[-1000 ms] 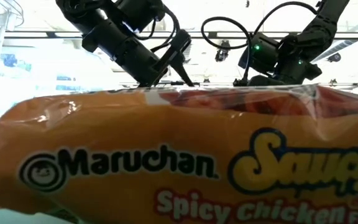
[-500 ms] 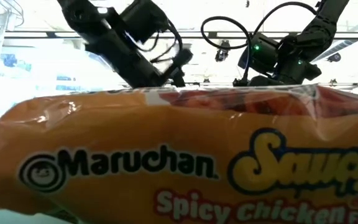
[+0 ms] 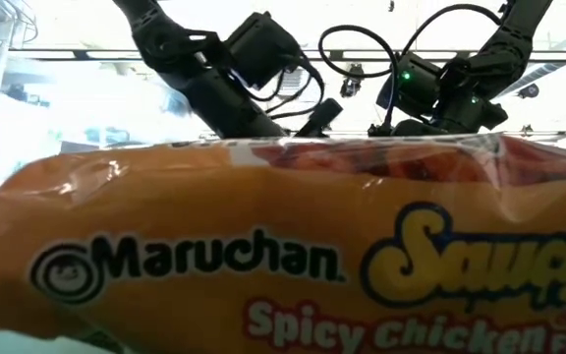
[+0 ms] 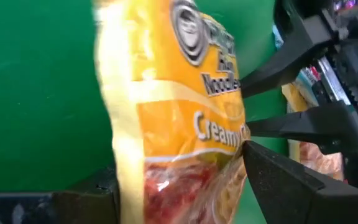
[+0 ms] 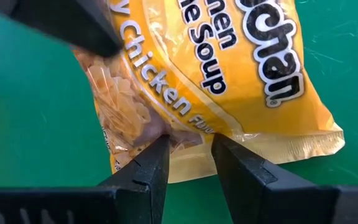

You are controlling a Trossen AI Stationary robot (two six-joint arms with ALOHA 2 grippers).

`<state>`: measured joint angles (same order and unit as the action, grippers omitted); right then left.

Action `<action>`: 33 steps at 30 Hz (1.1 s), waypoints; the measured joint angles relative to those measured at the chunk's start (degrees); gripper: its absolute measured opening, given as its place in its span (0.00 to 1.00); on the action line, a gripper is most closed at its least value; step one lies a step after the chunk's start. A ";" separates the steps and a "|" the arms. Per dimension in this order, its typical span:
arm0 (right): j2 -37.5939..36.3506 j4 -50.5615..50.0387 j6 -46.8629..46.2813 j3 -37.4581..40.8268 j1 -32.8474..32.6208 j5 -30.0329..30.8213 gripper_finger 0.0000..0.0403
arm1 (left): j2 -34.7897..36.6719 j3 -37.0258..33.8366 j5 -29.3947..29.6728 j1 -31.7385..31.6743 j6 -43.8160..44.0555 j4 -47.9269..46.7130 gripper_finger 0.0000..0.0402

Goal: Sort Maruchan noodles
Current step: Put the middle yellow noodle pack into the bottom transparent bin

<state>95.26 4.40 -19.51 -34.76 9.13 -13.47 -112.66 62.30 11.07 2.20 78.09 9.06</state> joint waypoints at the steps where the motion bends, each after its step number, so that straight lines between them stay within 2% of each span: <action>1: 0.00 0.06 0.00 0.00 0.00 -0.03 0.30 | -0.12 0.67 0.00 0.00 -1.26 -0.68 0.58; 5: 0.00 0.39 0.02 0.03 -0.09 -0.02 0.29 | 0.14 4.00 0.00 0.00 -5.53 -4.41 0.58; 8: 0.00 0.58 0.02 0.07 -0.11 0.00 0.29 | 0.17 6.41 -0.59 0.00 -7.61 -9.09 0.54; 17: -1.75 0.84 0.06 -0.02 -0.13 -2.13 0.29 | 0.17 14.46 -2.77 0.02 -14.58 -23.35 0.26; 23: -8.01 -0.49 -0.36 0.03 -0.13 -1.98 0.29 | 0.17 15.26 -2.75 0.21 -14.72 -24.70 0.25; 27: -14.61 -7.18 -0.43 0.31 -0.12 -1.52 0.29 | 0.67 15.19 -2.51 0.26 -14.61 -25.57 0.28; 33: -25.27 -18.65 -0.19 -0.07 -0.11 -1.41 0.29 | 1.46 16.16 -1.15 0.25 -16.13 -26.18 0.26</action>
<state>70.00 -14.25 -19.70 -34.83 9.02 -14.87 -111.20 78.46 9.92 2.45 61.96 -17.12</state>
